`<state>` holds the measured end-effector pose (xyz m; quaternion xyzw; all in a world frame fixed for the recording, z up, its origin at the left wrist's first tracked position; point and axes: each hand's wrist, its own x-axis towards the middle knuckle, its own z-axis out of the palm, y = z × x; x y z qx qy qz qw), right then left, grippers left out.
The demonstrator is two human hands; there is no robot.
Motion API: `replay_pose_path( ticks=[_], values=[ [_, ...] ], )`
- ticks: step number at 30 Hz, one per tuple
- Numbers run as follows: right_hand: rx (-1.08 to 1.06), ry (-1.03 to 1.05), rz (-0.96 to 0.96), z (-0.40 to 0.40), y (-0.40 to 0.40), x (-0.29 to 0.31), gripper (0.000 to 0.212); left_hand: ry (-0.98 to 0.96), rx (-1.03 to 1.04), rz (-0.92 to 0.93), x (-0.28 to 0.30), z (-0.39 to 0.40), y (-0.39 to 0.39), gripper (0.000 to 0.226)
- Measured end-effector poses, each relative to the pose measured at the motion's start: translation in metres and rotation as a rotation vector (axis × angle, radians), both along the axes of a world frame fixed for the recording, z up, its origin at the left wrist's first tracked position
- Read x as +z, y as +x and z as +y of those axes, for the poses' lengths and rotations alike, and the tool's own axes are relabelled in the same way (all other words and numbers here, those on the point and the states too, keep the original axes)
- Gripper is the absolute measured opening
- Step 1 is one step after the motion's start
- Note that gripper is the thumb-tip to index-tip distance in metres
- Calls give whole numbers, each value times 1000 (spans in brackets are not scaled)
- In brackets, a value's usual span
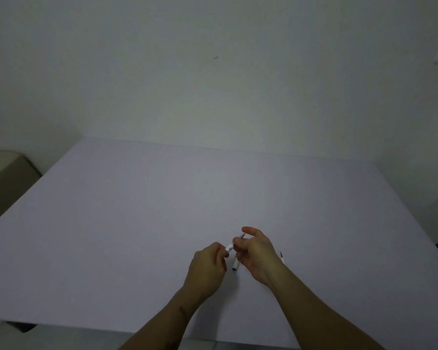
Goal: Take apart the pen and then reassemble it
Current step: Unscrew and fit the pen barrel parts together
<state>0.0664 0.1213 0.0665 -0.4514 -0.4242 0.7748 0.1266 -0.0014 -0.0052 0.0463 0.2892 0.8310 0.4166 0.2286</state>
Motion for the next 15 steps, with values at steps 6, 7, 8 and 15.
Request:
replay_pose_path(
  ticks=[6, 7, 8, 15],
  values=[
    [19, -3, 0, 0, 1, 0, 49, -3, 4, -4, 0, -3, 1, 24],
    [18, 11, -9, -1, 1, -1, 49, -3, 4, -4, -1, -4, 1, 24],
    [15, 17, -8, -1, 1, -2, 49, 1, 4, -7, -1, -5, 1, 25],
    [9, 31, 0, 0, 2, 0, 48, 16, -4, -11, -2, -4, 1, 25]
  ],
)
